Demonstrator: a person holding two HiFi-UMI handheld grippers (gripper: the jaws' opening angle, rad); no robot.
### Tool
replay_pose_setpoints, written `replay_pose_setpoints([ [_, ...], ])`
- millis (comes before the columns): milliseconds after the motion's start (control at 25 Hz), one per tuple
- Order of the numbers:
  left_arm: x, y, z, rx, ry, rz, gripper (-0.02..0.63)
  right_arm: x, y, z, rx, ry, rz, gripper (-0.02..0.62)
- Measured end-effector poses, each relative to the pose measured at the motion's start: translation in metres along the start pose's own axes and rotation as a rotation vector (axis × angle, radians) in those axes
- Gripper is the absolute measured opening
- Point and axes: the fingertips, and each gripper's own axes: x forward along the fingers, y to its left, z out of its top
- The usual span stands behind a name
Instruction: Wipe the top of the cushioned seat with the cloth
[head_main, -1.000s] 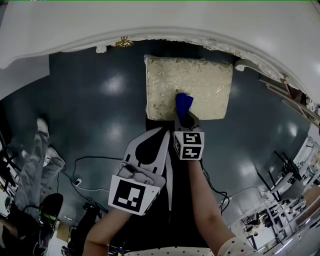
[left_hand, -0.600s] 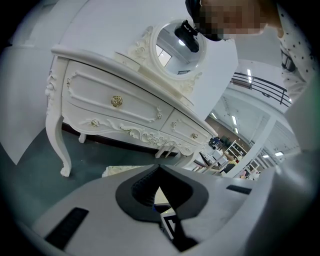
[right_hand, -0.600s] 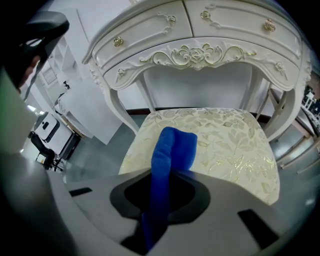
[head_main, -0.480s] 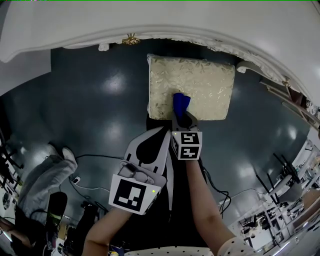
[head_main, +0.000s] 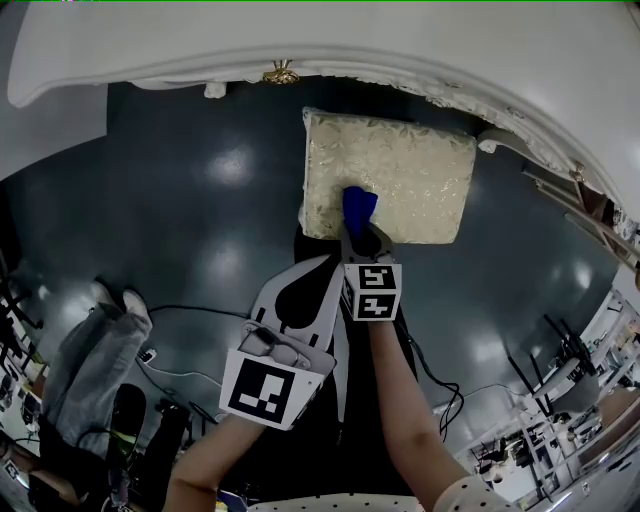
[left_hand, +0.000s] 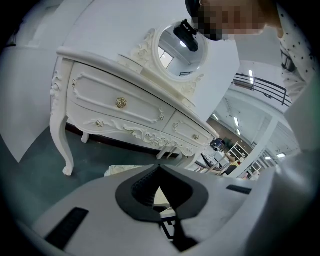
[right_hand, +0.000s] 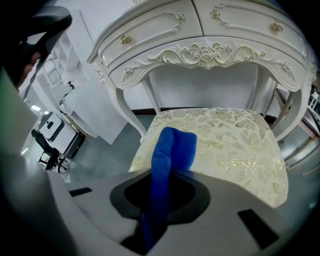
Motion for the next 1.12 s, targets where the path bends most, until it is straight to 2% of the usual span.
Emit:
replay_pose_setpoints([
  [520, -0.015, 0.013, -0.005, -0.033, -0.023, 0.036, -0.003, 0.009, 0.032, 0.004, 0.012, -0.007, 0.063, 0.063],
  [1120, -0.034, 0.032, -0.006, -0.071, -0.06, 0.086, -0.003, 0.02, 0.059, 0.006, -0.001, -0.004, 0.087, 0.063],
])
